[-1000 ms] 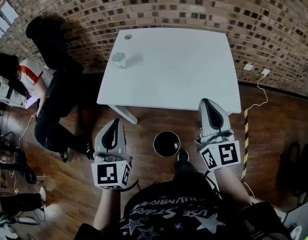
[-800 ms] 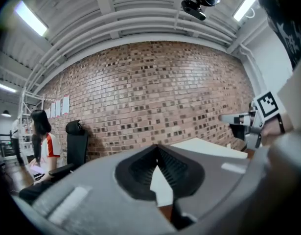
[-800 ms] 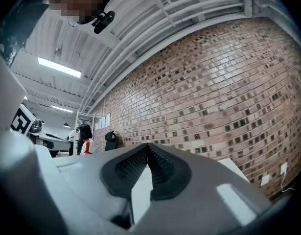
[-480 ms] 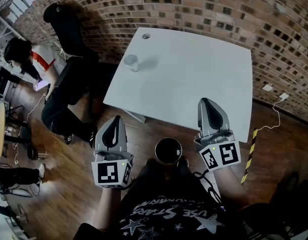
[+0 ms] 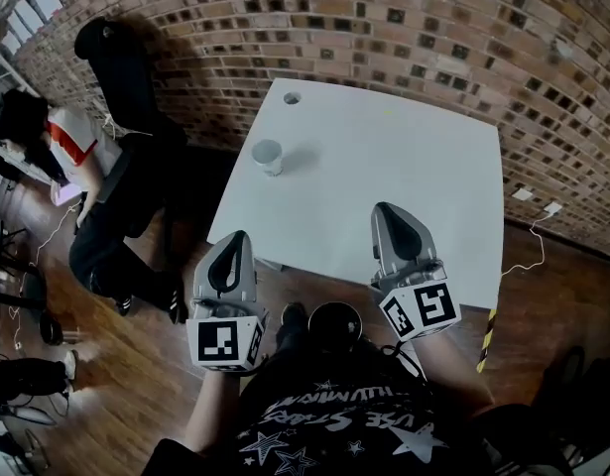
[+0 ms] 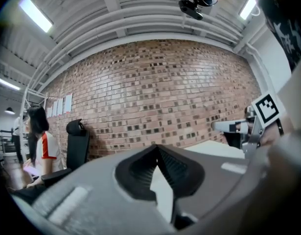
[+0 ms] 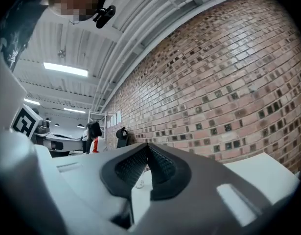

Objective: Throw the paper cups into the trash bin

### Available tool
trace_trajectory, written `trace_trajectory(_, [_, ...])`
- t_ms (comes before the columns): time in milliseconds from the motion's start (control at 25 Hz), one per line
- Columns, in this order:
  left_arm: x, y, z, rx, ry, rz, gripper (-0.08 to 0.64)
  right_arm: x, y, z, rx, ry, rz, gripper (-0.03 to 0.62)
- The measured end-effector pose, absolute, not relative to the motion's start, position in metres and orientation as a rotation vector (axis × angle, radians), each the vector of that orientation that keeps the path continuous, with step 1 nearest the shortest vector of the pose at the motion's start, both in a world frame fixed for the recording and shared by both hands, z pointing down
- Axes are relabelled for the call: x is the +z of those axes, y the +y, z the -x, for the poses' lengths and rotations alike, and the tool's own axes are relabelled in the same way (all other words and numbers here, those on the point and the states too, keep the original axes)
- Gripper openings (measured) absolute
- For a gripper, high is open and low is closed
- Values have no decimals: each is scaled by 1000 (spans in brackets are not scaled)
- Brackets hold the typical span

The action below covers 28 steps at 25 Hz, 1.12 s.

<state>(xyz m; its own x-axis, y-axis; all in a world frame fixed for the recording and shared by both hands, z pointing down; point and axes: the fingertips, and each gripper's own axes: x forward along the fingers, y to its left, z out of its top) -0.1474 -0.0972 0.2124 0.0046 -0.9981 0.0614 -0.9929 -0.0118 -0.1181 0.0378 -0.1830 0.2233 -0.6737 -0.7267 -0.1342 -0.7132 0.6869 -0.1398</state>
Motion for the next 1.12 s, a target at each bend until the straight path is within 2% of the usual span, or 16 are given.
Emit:
trace_trajectory(360, [230, -156, 234, -201, 2147, 2298, 5, 272, -227, 72, -271, 2873, 1138, 8])
trace_trajectory(400, [234, -160, 240, -204, 2147, 2310, 5, 280, -230, 83, -276, 2902, 1125, 24])
trace_trajectory(480, [242, -170, 252, -209, 2148, 2332, 5, 295, -235, 104, -293, 2953, 1103, 119])
trace_trajectory(640, [261, -188, 271, -208, 2168, 2369, 5, 330, -247, 136, -342, 3052, 1091, 252])
trace_trajectory(920, [298, -221, 297, -236, 2177, 2430, 5, 386, -278, 181, -401, 3161, 1133, 410])
trace_trajectory(1120, [315, -236, 308, -231, 2211, 2467, 5, 422, -296, 207, -388, 3280, 1210, 466])
